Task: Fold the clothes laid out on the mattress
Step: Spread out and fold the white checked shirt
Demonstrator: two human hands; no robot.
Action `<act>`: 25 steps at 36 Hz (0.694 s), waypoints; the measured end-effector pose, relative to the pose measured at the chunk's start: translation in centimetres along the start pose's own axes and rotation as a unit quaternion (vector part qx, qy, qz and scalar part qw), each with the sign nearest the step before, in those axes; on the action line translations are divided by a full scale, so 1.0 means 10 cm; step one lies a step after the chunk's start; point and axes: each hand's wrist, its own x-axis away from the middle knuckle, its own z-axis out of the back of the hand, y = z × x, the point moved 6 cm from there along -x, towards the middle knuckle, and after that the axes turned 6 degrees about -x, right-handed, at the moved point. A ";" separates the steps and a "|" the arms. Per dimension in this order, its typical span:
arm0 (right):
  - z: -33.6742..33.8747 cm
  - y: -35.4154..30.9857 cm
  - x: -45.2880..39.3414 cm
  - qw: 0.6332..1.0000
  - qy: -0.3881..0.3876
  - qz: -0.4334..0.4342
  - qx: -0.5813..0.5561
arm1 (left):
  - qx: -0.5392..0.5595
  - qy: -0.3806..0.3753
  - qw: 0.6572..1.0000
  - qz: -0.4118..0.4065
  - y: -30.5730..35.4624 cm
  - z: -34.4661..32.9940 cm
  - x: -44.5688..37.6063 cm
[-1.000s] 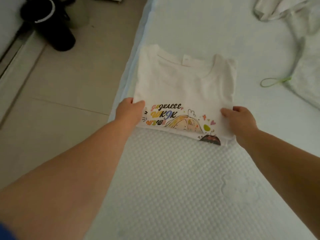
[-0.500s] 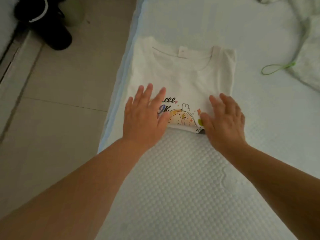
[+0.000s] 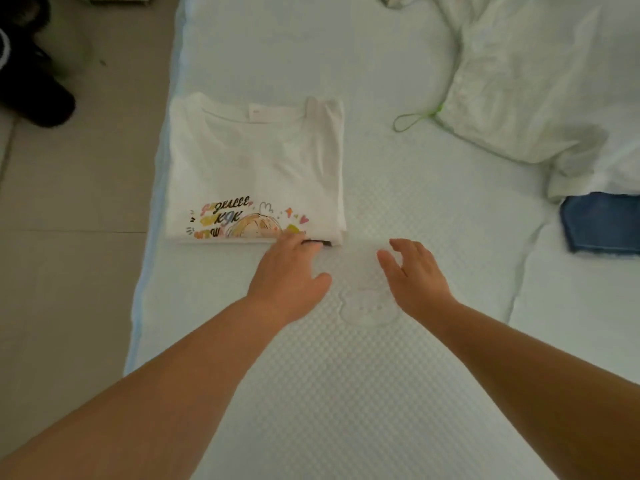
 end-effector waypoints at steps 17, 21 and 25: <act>2.11 1.41 -0.93 0.924 0.173 0.096 0.326 | -0.091 -0.025 0.989 0.110 1.49 -1.53 -0.84; 2.24 1.72 -1.49 0.932 0.158 0.003 0.327 | -0.129 -0.017 0.983 0.129 1.39 -1.79 -0.92; 2.09 2.03 -1.60 0.975 0.116 0.000 0.190 | -0.140 -0.045 0.980 0.134 1.34 -1.82 -0.98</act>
